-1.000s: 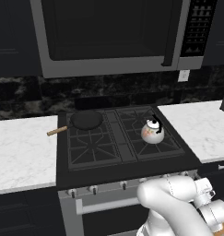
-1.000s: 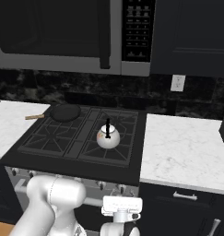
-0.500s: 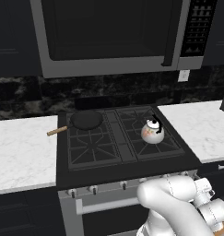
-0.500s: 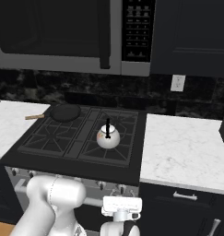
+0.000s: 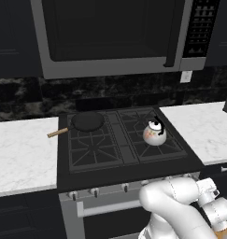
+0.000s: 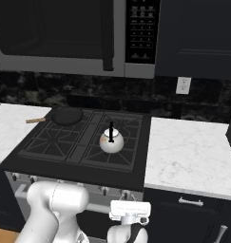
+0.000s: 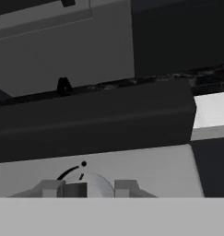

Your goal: Pick the kettle from the counter and place it on a stove burner. Then turn the burner on.

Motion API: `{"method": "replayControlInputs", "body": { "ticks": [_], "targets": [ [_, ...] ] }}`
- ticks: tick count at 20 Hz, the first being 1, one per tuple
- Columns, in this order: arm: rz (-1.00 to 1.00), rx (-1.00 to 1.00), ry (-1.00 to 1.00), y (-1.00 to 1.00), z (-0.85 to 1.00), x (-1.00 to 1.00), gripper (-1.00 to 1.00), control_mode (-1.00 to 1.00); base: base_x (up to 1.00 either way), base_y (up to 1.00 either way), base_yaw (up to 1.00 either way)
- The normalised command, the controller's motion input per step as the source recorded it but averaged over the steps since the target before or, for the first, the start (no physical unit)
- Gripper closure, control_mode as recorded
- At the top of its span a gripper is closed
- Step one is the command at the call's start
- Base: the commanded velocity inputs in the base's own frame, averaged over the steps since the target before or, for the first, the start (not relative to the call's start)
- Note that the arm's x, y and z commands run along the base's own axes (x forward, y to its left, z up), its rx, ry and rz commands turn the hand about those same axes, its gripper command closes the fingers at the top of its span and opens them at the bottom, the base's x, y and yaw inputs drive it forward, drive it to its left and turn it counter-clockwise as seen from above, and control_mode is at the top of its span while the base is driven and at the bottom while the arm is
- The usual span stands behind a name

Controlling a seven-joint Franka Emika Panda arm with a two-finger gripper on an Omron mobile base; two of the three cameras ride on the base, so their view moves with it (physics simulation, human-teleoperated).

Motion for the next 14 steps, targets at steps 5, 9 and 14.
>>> {"method": "replayControlInputs", "body": {
  "ticks": [5, 9, 14],
  "targets": [
    [0.0, -0.01, -0.01, 0.0, 0.0, 0.34, 1.0, -1.0, 0.0, 0.0, 0.0],
    [0.05, -0.09, -0.13, 0.0, 0.0, 0.21, 1.0, -1.0, 0.0, 0.0, 0.0],
    [0.08, -0.16, -0.25, 0.07, 0.0, 0.16, 1.0, -1.0, 0.0, 0.0, 0.0]
  ]
}}
